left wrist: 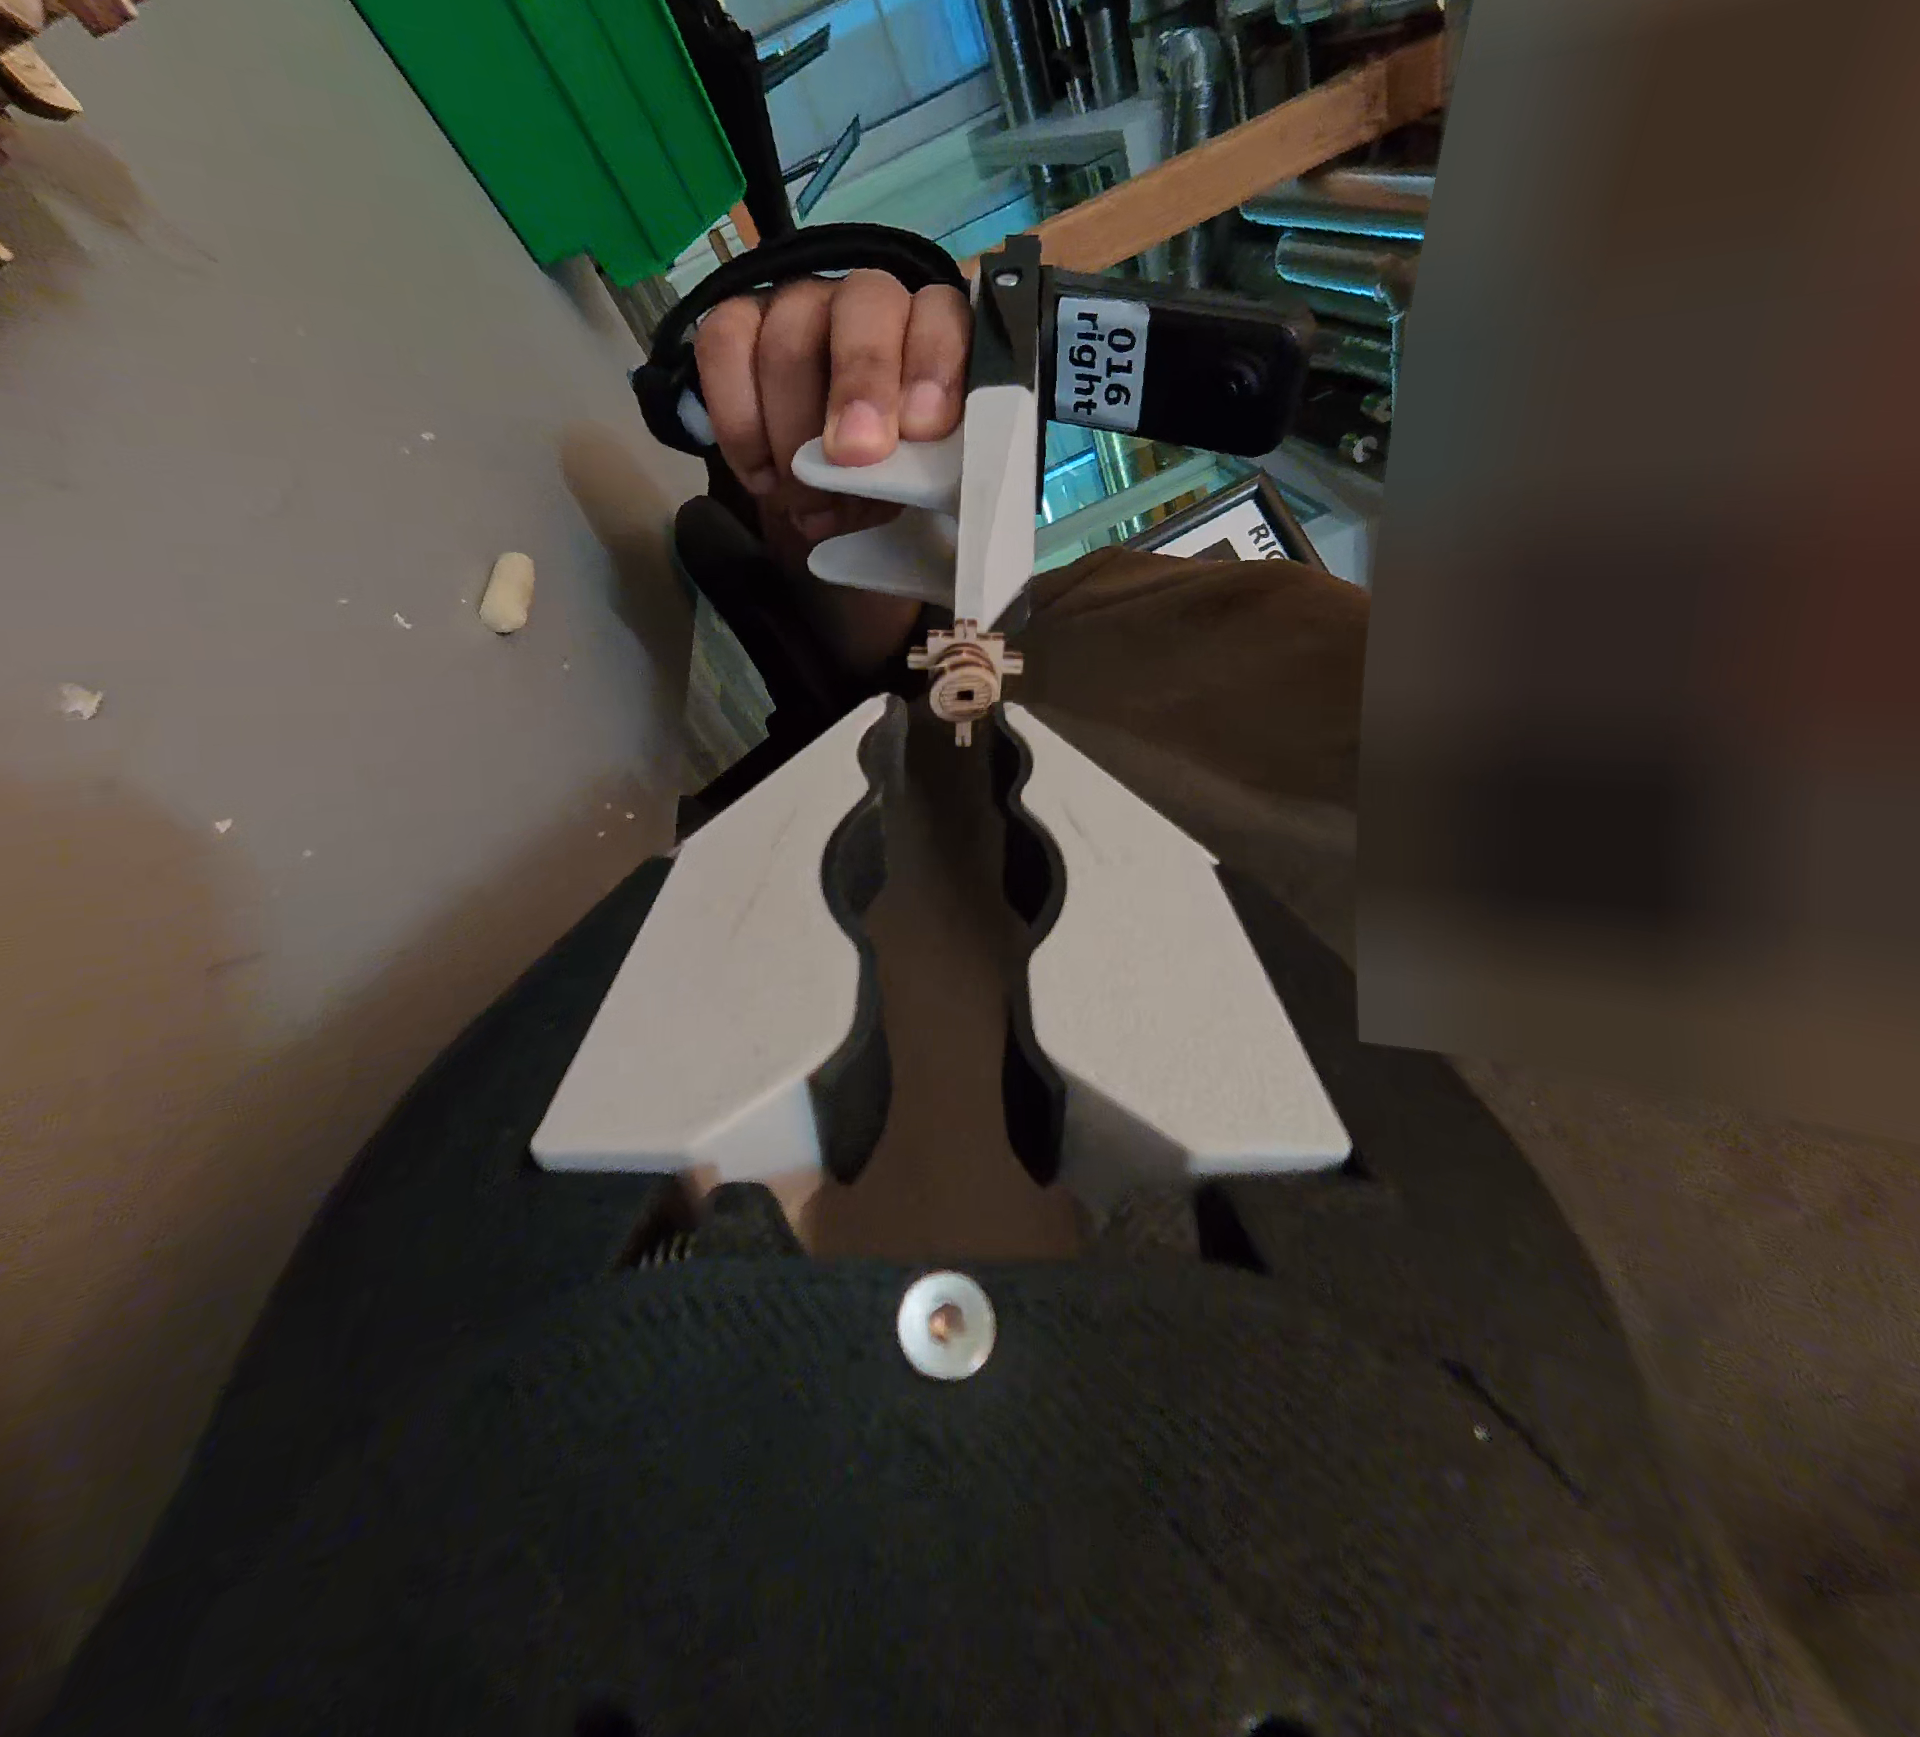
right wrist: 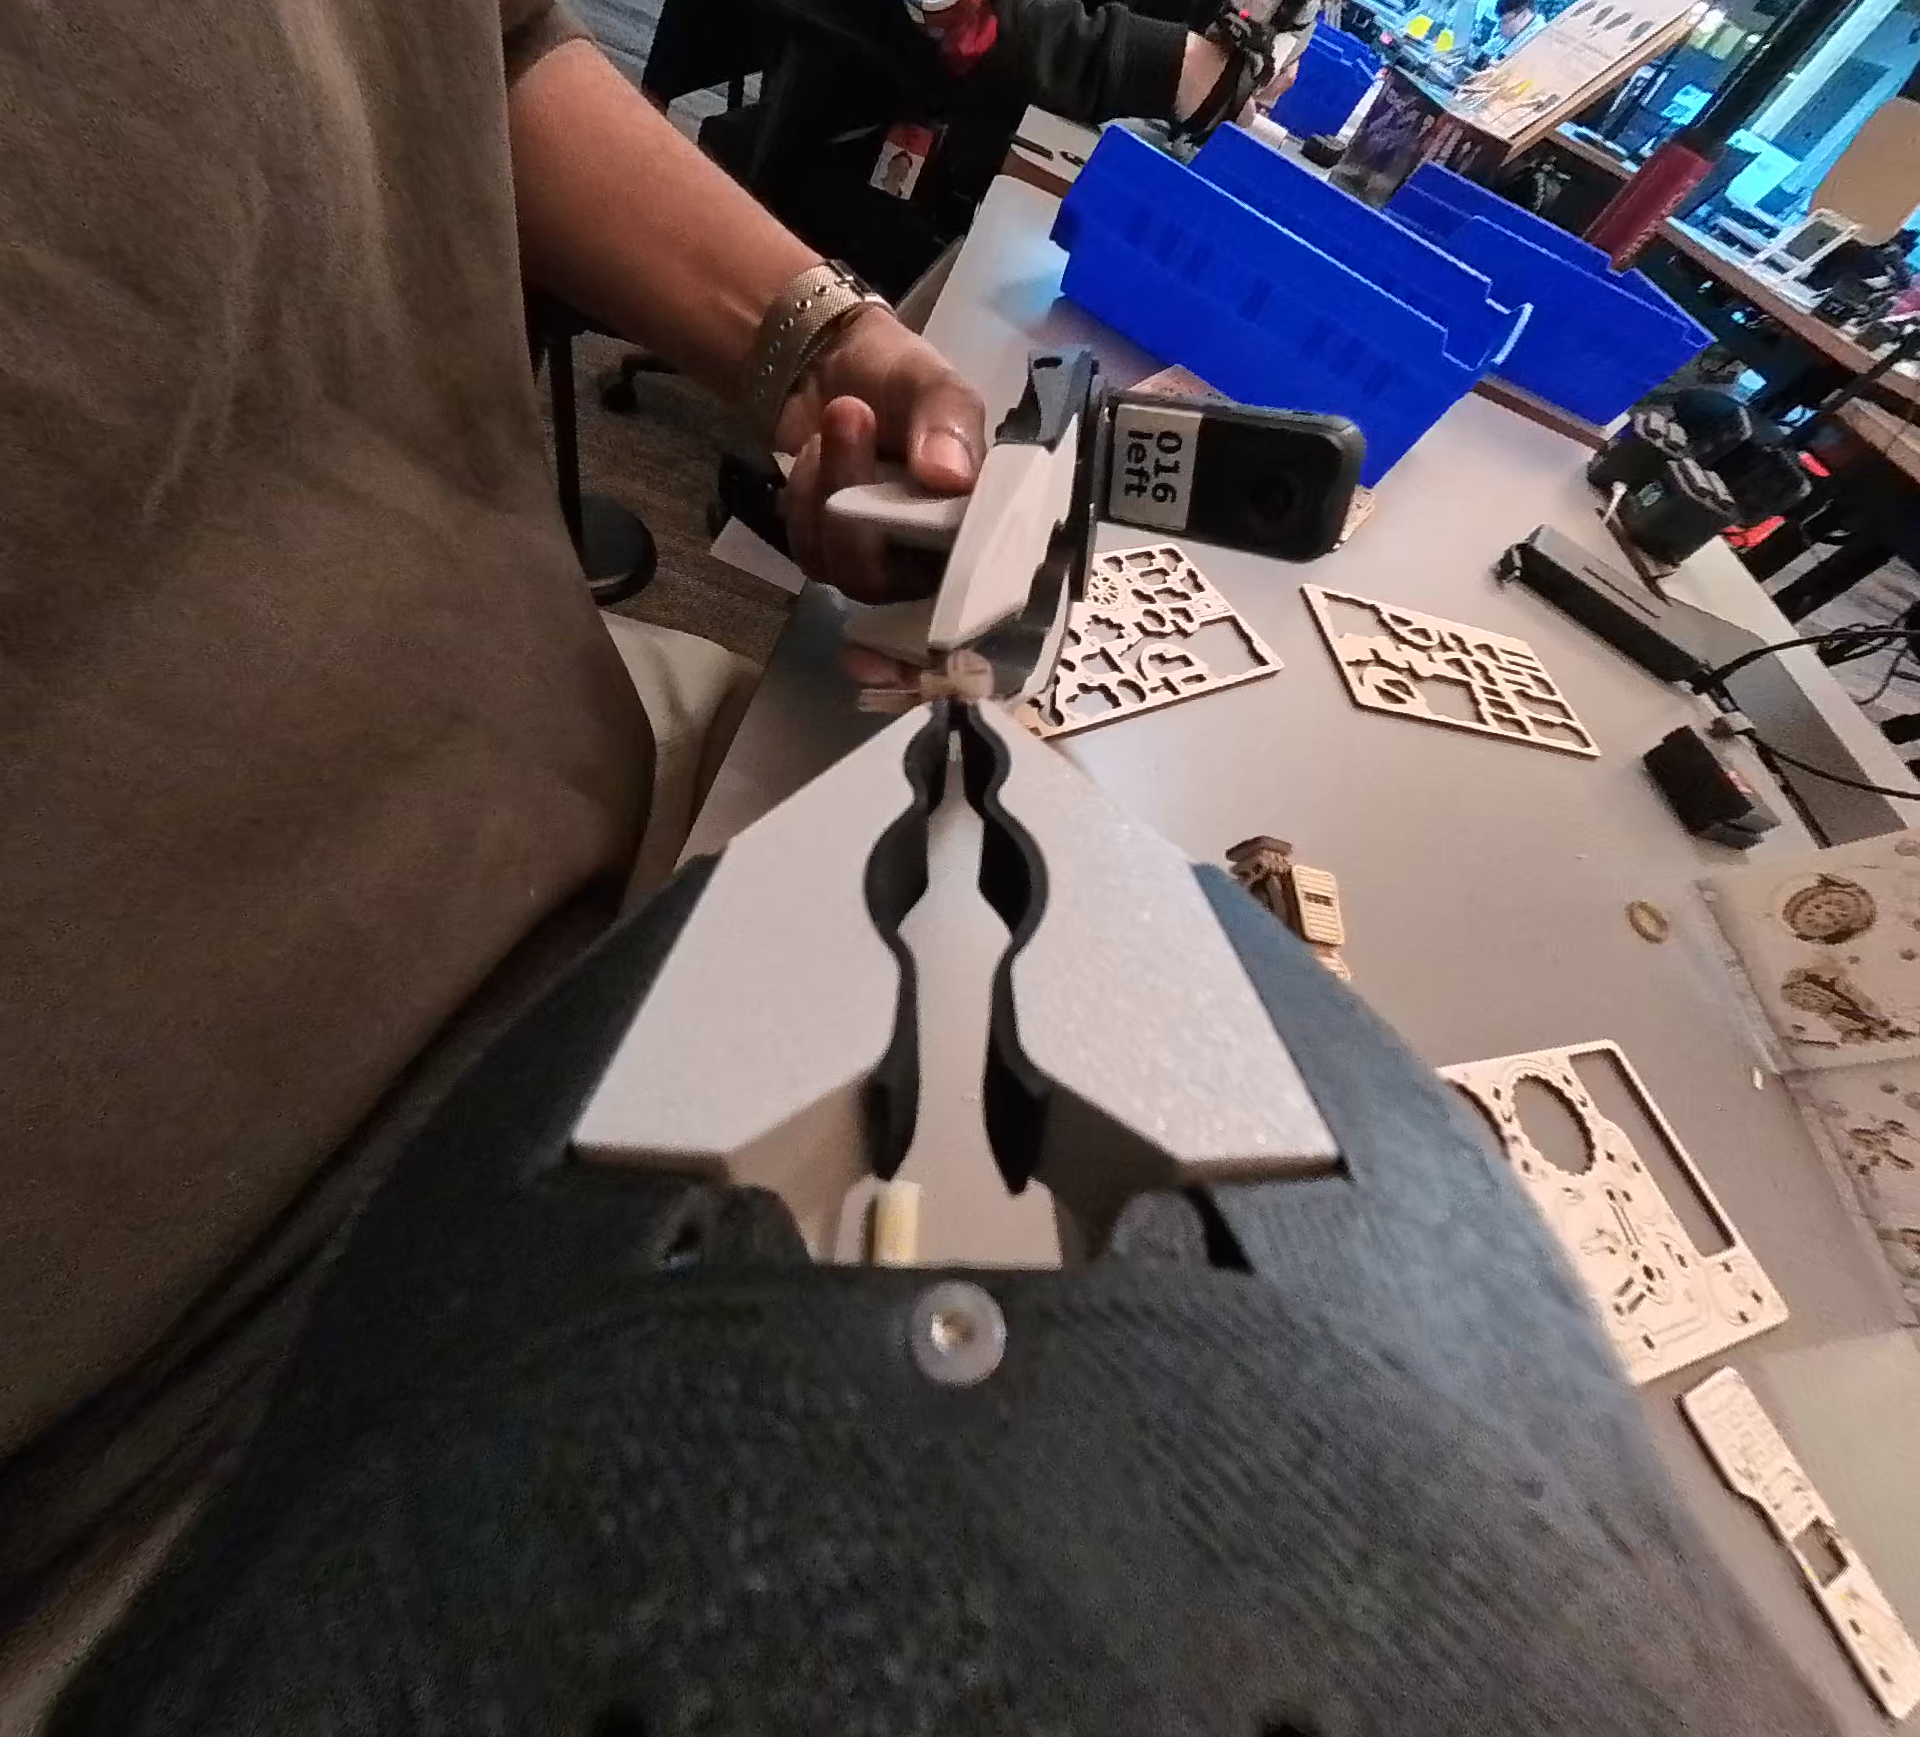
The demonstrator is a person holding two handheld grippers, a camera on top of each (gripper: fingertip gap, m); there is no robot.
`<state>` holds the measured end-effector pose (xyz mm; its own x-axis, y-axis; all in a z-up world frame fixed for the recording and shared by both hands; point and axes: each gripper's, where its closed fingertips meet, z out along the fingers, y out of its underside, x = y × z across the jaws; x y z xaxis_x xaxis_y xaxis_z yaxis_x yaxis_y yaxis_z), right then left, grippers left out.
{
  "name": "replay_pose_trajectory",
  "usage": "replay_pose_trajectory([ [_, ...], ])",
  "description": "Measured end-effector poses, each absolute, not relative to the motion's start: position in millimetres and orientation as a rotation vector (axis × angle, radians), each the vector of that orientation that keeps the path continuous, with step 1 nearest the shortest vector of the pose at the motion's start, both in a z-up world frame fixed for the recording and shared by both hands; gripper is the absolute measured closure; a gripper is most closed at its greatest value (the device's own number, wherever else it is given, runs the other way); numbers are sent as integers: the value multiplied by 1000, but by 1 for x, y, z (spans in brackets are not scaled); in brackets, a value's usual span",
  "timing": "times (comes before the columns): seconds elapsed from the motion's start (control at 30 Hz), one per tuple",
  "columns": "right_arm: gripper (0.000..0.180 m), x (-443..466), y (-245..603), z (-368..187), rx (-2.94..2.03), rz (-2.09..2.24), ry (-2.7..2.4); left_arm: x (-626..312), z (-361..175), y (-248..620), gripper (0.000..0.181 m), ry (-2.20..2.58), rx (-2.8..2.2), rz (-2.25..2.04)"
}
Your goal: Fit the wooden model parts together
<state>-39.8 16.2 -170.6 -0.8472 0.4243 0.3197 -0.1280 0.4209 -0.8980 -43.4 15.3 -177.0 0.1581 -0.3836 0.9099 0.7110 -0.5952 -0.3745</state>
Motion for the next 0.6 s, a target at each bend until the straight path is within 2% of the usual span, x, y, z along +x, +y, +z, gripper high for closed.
replay_pose_trajectory([
  [0.17,179,-40,17,-172,-241,1414,-2169,-43,-177,16,176,-332,-1562,-1587],
  [0.6,179,-39,17,-169,-273,1521,-2163,-43,-175,17,178,-346,-1549,-1609],
])
